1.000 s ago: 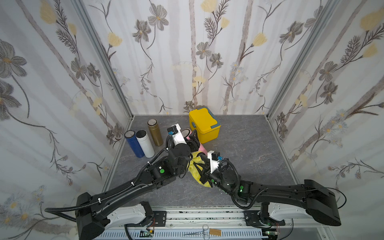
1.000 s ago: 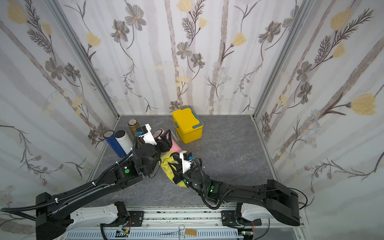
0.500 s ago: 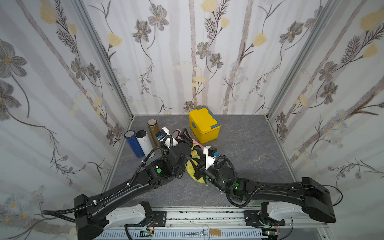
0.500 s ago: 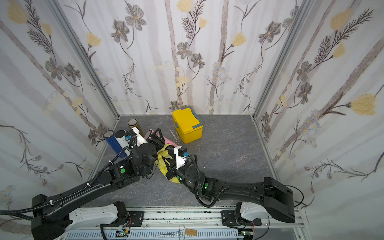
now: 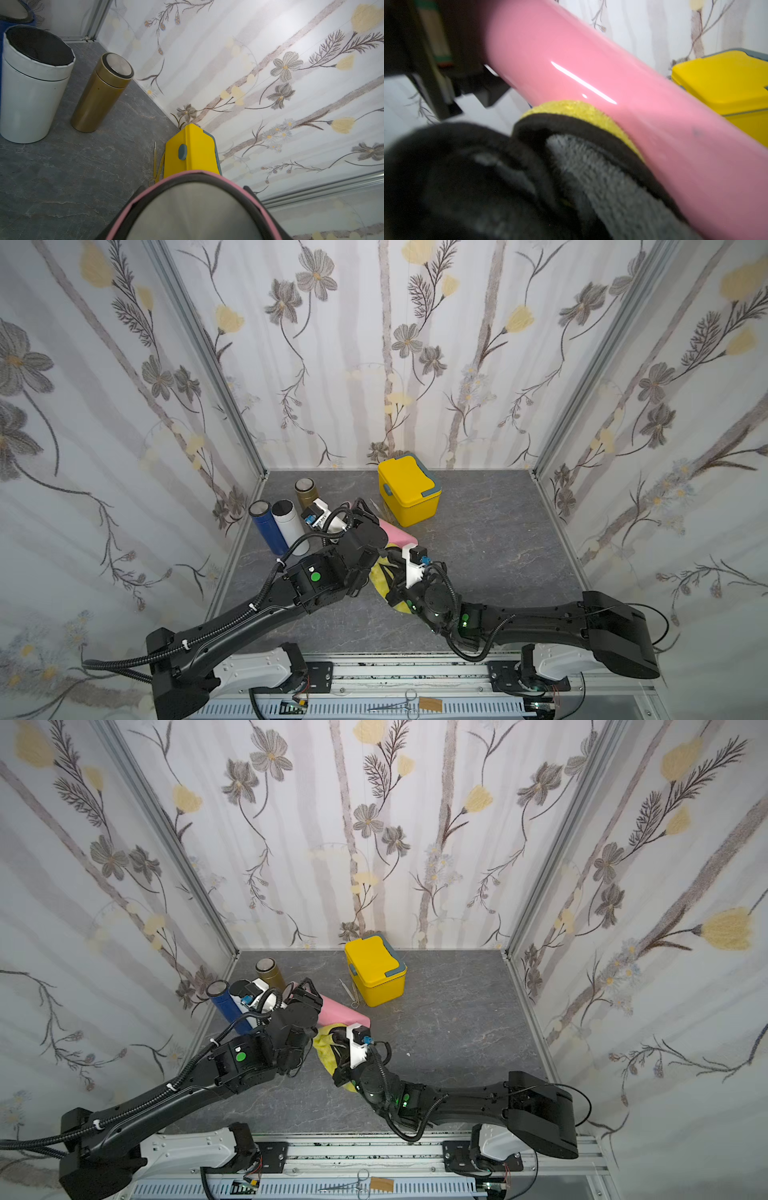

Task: Wipe the surface of the thermos
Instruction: Wipe the dirt from the surface of the thermos.

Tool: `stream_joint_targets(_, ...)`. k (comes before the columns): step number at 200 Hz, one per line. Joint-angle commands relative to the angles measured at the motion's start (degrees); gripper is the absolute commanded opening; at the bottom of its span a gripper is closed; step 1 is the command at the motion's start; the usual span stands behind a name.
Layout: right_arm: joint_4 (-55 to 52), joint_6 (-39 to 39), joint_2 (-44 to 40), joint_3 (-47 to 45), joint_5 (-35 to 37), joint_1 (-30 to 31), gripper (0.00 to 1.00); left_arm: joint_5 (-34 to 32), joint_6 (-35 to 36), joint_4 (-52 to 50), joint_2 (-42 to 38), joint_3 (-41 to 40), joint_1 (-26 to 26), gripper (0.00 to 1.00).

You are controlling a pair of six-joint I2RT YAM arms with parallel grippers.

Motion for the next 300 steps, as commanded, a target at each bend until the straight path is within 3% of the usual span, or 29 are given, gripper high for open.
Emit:
stream_joint_targets(1,2.7,-3.0,4.2,6.0,7.6,1.3,0.00,-2.4,-6.1,-7.7,1.0,2.2,-0.2,0.00)
stream_joint_targets(25,4.1,-2.2,8.3,6.3,15.4,2.0,0.00,-2.3,-8.1,-10.3,2.5,3.4,-0.2,0.00)
stream_joint_targets(55,4.2,1.9,6.8,-1.4,23.8,2.8,0.00,-2.1,-9.3,-11.4,3.7,4.3,-0.2,0.00)
stream_joint_targets(87,5.6,1.6,5.7,-3.8,27.5,4.1,0.00,-1.3,-11.9,-13.9,3.8,5.2,-0.2,0.00)
stream_joint_targets(134,21.5,-14.6,16.9,8.6,31.3,6.5,0.00,-1.4,-13.0,-14.7,3.8,5.3,-0.2,0.00)
stream_joint_targets(161,31.2,-23.2,23.7,13.1,37.3,7.2,0.00,-1.5,-13.4,-15.0,4.3,5.5,-0.2,0.00)
stream_joint_targets(212,35.6,-23.0,24.2,4.6,43.9,7.4,0.00,-2.0,-13.9,-15.7,3.7,5.3,-0.1,0.00)
stream_joint_targets(240,45.6,-30.1,25.5,3.9,43.3,7.3,0.00,-1.8,-14.3,-15.9,2.7,4.9,-0.2,0.00)
stream_joint_targets(269,52.4,-41.5,30.0,14.6,40.0,7.9,0.00,-1.9,-14.3,-15.8,2.4,4.8,-0.2,0.00)
stream_joint_targets(300,43.4,-36.8,32.5,24.0,34.2,7.7,0.00,-1.5,-14.3,-15.6,2.6,4.7,-0.2,0.00)
